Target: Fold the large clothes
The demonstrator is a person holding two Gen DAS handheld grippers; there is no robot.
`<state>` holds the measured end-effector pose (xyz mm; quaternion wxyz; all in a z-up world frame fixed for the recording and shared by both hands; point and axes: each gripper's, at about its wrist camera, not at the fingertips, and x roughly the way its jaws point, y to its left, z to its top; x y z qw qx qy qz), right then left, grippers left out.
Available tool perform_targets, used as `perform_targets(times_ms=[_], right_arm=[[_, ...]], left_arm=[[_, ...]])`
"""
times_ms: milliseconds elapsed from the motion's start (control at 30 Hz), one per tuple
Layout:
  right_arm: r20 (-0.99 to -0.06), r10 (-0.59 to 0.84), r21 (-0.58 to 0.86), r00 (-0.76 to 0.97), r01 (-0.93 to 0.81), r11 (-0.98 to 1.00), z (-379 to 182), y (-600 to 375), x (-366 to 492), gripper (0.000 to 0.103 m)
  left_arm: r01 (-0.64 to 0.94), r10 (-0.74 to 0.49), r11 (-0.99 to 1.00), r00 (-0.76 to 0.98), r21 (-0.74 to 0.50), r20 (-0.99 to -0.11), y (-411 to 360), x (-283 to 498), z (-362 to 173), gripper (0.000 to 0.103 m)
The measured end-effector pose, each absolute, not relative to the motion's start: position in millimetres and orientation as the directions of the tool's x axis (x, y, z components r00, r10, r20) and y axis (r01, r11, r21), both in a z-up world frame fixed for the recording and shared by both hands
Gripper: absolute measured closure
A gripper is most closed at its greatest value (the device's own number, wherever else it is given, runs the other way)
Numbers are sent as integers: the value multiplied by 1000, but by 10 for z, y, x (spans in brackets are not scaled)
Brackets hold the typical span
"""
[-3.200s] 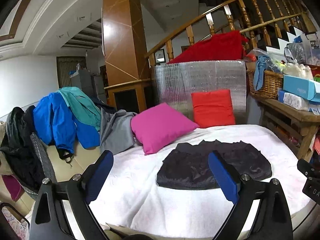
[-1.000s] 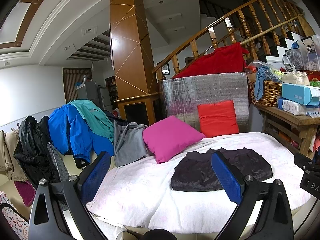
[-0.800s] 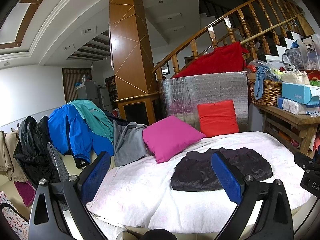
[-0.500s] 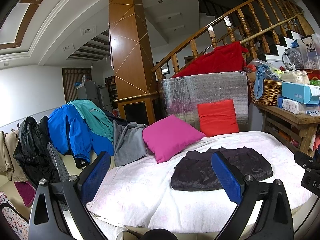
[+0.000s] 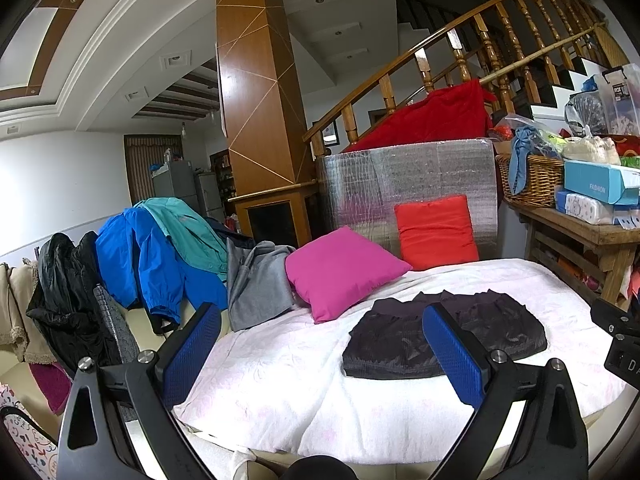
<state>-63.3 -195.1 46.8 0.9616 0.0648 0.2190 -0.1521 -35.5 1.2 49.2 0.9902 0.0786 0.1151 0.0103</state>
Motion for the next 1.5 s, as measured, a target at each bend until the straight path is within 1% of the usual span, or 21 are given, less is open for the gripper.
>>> perform_targets(times_ms=[433,800,1333,1400,1500], right_arm=[[-439,-266,57,858,322,945,460,-1930,-629,19],[-447,-272,36,852,321,946,437,-1857,-519,19],[-502,-265,14,823,315,949,227,-2166,71,19],[-513,-268,17,816,321,947,182,-2292,188,19],[-522,-285,18,804,345,939,107,-2578,375,19]], left_arm=[[-5,41,988,972,154,-231,41,-343,471,2],[-2,40,990,965,144,-261,62,-218,393,2],[4,48,990,932,142,-358,-278,434,183,2],[22,32,990,926,136,-377,-347,562,149,2],[86,-46,993,908,78,-416,-387,841,87,2]])
